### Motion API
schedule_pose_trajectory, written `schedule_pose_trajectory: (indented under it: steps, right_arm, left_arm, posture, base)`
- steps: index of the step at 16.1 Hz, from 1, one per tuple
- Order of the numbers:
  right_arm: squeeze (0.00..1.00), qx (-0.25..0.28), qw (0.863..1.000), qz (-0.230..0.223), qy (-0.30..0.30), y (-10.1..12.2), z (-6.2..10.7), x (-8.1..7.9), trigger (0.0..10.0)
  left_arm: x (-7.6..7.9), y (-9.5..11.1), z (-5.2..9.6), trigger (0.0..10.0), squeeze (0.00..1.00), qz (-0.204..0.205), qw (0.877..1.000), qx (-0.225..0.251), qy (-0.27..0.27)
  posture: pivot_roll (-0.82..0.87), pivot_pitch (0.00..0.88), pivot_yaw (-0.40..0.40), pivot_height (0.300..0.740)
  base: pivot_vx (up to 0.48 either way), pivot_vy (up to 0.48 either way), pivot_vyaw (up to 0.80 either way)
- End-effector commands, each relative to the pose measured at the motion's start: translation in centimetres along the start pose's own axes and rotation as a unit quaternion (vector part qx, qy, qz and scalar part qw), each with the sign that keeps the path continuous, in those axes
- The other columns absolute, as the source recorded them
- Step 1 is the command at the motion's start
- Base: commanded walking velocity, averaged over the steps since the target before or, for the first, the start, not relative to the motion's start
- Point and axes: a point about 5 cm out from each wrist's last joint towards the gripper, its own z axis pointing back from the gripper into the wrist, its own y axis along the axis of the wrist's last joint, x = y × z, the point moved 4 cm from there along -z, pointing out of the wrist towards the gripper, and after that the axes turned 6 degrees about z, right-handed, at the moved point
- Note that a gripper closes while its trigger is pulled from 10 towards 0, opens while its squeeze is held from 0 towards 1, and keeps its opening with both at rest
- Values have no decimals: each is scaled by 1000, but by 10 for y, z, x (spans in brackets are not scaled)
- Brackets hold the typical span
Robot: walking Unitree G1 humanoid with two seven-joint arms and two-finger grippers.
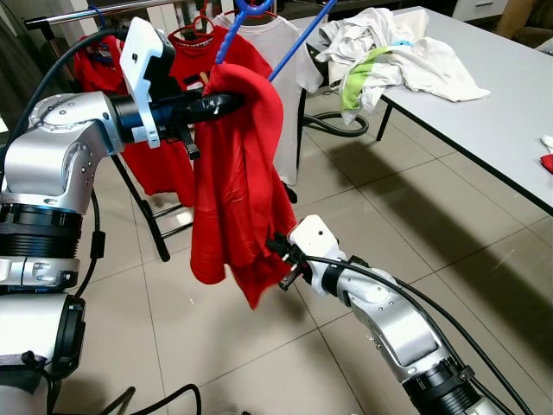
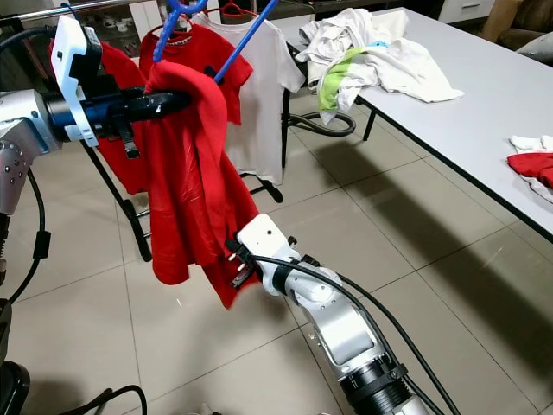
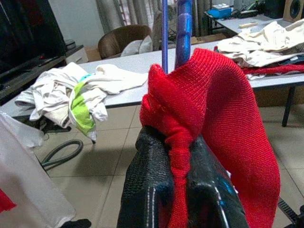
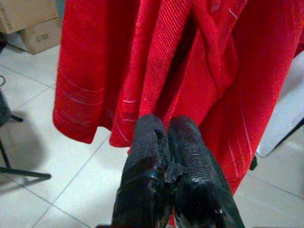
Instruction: Hang hanger
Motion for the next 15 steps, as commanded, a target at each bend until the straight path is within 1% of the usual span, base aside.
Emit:
schedule_pose_trajectory:
  steps: [1, 2, 3, 5, 7, 8, 14, 15]
  right_arm:
    - [0, -5, 1000, -1, -9, -4, 1, 4, 10000]
    - [388, -5, 1000, -9, -9, -5, 1, 4, 10000]
    - [1000, -3, 1000, -20, -4, -6, 1, 3, 10000]
    - [1000, -5, 1000, -27, 0, -8, 1, 0, 10000]
    - [1000, -10, 1000, -22, 1, -10, 1, -2, 10000]
    - [0, -7, 1000, -21, 7, -8, 2, -3, 10000]
    - [0, 3, 999, -35, 1, -3, 1, 0, 10000]
    - [0, 12, 998, -54, -3, 0, 0, 0, 10000]
  left_arm:
    - [-2, 17, 2, 0, 0, -19, 1000, 21, 5]
    - [-2, 18, 2, 0, 0, -18, 1000, 23, 5]
    - [-2, 18, 2, 0, 0, -17, 1000, 25, 5]
    - [-2, 19, 0, 0, 0, -15, 999, 29, 6]
    - [-1, 18, -1, 0, 0, -12, 999, 31, 6]
    - [0, 17, -1, 0, 0, -10, 999, 32, 7]
    - [-1, 16, -2, 0, 0, -9, 999, 33, 12]
    - [0, 16, -2, 0, 0, -7, 999, 34, 11]
  posture:
    - [81, 0, 39, 740]
    - [79, 0, 40, 740]
    - [79, 0, 40, 740]
    - [81, 0, 37, 740]
    - [83, 0, 35, 740]
    - [82, 0, 34, 740]
    - [82, 0, 34, 740]
    - [83, 0, 34, 740]
  base:
    - [0, 0, 0]
    - [0, 0, 0]
    - [0, 0, 0]
    - [0, 0, 0]
    - [0, 0, 0]
    - [0, 0, 0]
    - [0, 0, 0]
    - [0, 0, 0]
